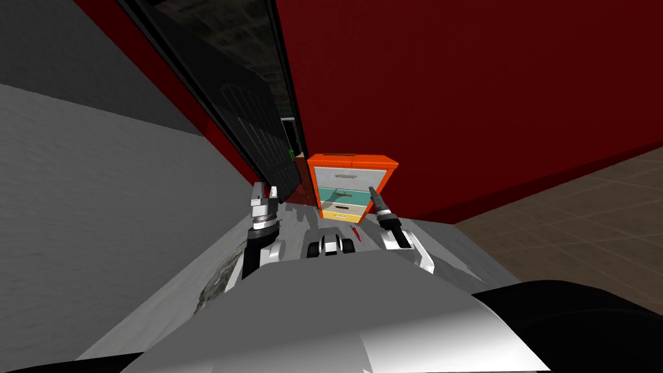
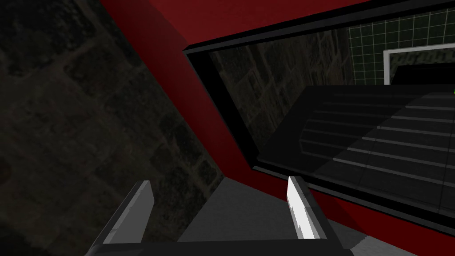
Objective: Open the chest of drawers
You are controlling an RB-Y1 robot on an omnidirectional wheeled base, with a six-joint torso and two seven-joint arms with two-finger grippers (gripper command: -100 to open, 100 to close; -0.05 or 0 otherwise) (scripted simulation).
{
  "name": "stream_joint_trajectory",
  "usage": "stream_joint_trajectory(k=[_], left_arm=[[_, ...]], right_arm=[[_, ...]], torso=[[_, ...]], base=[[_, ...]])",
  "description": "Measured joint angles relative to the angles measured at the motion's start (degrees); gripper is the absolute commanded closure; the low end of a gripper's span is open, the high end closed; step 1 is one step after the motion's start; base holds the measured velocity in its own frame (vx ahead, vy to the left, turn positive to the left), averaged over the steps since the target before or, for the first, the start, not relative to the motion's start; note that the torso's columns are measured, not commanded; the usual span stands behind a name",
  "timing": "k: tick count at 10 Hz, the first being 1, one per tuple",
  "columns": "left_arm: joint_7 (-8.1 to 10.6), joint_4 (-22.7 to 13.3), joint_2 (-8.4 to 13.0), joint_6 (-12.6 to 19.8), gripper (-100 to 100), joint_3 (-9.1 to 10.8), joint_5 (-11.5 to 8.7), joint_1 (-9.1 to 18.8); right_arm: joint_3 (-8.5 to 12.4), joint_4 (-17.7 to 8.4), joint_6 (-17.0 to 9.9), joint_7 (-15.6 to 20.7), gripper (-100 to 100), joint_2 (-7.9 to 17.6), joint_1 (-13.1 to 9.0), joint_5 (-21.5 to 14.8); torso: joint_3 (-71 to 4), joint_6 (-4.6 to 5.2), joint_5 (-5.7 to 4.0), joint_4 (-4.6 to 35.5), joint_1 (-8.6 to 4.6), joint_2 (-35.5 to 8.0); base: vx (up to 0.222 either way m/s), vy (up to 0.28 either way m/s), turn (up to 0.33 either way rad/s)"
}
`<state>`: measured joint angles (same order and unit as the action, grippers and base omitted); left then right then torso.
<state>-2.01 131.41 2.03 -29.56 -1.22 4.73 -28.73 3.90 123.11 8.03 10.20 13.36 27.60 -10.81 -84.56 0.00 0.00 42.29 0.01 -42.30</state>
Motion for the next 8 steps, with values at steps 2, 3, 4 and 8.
stream_joint_trajectory(k=[2, 3, 4, 8], left_arm=[[0.00, 0.00, 0.00, 0.00, 0, 0.00, 0.00, 0.00], [0.00, 0.00, 0.00, 0.00, 0, 0.00, 0.00, 0.00], [0.00, 0.00, 0.00, 0.00, 0, 0.00, 0.00, 0.00], [0.00, 0.00, 0.00, 0.00, 0, 0.00, 0.00, 0.00]], right_arm=[[0.49, -0.78, -1.93, 2.85, -100, 1.20, -0.04, -2.19], [0.84, -1.78, -2.65, 4.33, -100, 1.83, -0.53, -3.32], [1.04, -3.15, -4.08, 6.10, -100, 2.47, -1.76, -5.05], [1.83, -4.31, -8.41, 11.43, -100, 4.62, -2.50, -8.81]], torso=[[0.00, 0.03, 0.00, 0.00, -0.02, 0.00], [0.00, -0.01, 0.00, 0.00, 0.01, 0.01], [-0.01, -0.01, 0.01, 0.00, 0.04, 0.02], [-0.01, -0.01, -0.01, -0.01, -0.03, 0.02]], base=[[-0.015, 0.069, 0.109], [-0.018, 0.090, 0.183], [-0.009, 0.064, 0.088], [-0.007, 0.054, 0.116]])
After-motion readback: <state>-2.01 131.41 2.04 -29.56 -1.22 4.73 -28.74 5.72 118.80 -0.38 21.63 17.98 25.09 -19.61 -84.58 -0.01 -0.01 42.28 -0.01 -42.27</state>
